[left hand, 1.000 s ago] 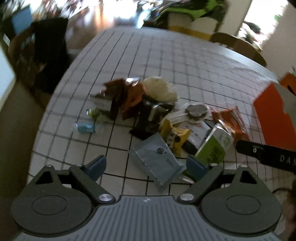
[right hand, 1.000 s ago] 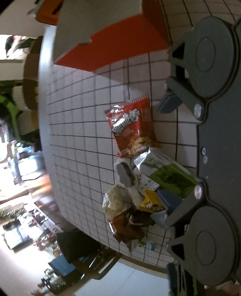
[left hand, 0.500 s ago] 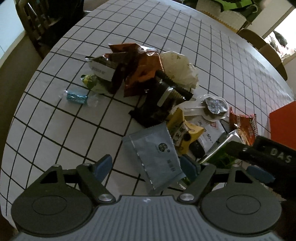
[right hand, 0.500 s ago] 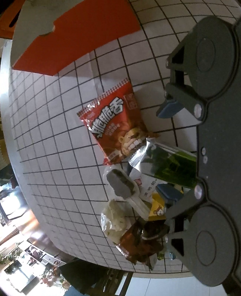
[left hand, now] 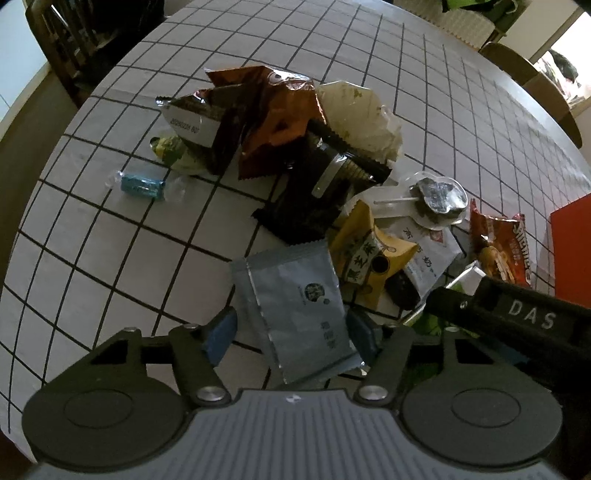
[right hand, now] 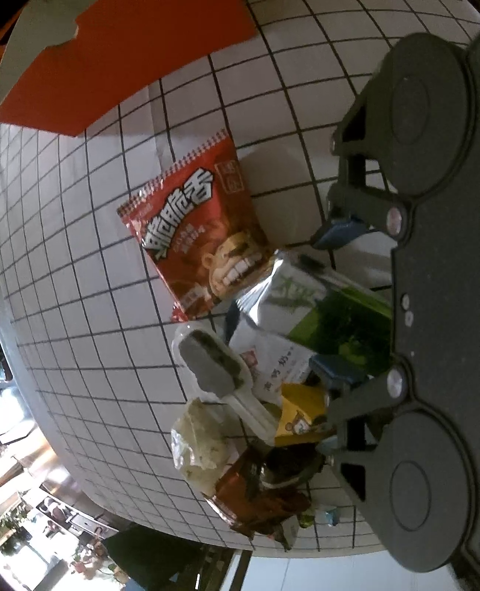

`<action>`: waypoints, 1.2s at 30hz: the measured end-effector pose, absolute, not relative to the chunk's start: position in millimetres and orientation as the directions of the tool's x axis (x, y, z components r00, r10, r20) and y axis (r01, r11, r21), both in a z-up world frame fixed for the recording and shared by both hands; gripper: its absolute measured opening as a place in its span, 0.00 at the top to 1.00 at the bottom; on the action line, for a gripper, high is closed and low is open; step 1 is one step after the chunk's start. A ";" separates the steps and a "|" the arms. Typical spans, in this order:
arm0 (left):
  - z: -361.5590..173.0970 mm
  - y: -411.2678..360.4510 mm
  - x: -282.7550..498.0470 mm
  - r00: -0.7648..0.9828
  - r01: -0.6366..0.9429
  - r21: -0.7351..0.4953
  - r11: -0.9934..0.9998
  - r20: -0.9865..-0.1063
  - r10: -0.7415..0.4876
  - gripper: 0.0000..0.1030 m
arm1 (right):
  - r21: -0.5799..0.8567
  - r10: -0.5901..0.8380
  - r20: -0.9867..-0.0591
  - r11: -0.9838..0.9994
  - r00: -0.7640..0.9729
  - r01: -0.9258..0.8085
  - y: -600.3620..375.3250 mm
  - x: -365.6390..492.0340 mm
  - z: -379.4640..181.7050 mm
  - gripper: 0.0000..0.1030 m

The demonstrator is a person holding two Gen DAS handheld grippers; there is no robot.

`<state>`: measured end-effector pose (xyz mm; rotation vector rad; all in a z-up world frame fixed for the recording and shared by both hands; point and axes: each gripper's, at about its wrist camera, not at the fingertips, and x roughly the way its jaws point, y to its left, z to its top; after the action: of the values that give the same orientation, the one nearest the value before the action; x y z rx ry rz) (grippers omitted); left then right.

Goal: Organize snacks
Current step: 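Grasp the grey-blue sachet with the left tool while the right tool grasps the green packet, then carry both packets into the orange box and open both tools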

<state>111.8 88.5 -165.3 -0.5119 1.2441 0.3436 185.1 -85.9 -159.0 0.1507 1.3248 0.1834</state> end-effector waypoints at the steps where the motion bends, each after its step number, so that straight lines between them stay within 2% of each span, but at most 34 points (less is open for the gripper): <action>1: -165.7 87.7 111.4 0.293 -0.515 -0.182 0.838 -0.956 -0.027 0.40 | 0.215 0.219 -0.948 0.976 0.231 -0.043 -86.3 184.2 -159.5 0.48; 3: -165.2 87.6 110.5 0.295 -0.513 -0.180 0.839 -0.955 -0.025 0.44 | 0.224 0.226 -0.947 0.974 0.229 -0.037 -88.0 182.8 -160.7 0.54; 6: -165.1 87.6 109.1 0.293 -0.513 -0.166 0.842 -0.956 -0.010 0.49 | 0.241 0.241 -0.941 0.970 0.237 -0.032 -91.6 181.2 -161.3 0.56; 10: -164.2 87.3 106.5 0.299 -0.513 -0.170 0.841 -0.954 -0.011 0.54 | 0.267 0.269 -0.928 0.963 0.260 -0.041 -99.1 180.7 -160.0 0.63; 15: -164.2 92.9 97.7 0.306 -0.523 -0.195 0.830 -0.952 -0.030 0.54 | 0.323 0.323 -0.906 0.945 0.274 -0.048 -109.0 177.9 -154.3 0.76; 20: -164.5 97.7 89.8 0.313 -0.523 -0.207 0.827 -0.949 -0.039 0.54 | 0.364 0.366 -0.884 0.929 0.290 -0.062 -108.3 171.4 -148.4 0.83; 36: -142.3 92.0 70.3 0.365 -0.455 -0.224 0.862 -0.930 -0.049 0.54 | 0.369 0.374 -0.846 0.925 0.380 -0.088 -117.7 146.8 -123.1 0.85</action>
<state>70.3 92.0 -142.3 -0.4931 1.1798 0.2751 146.8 -117.7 -123.1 0.2823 1.1473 0.2996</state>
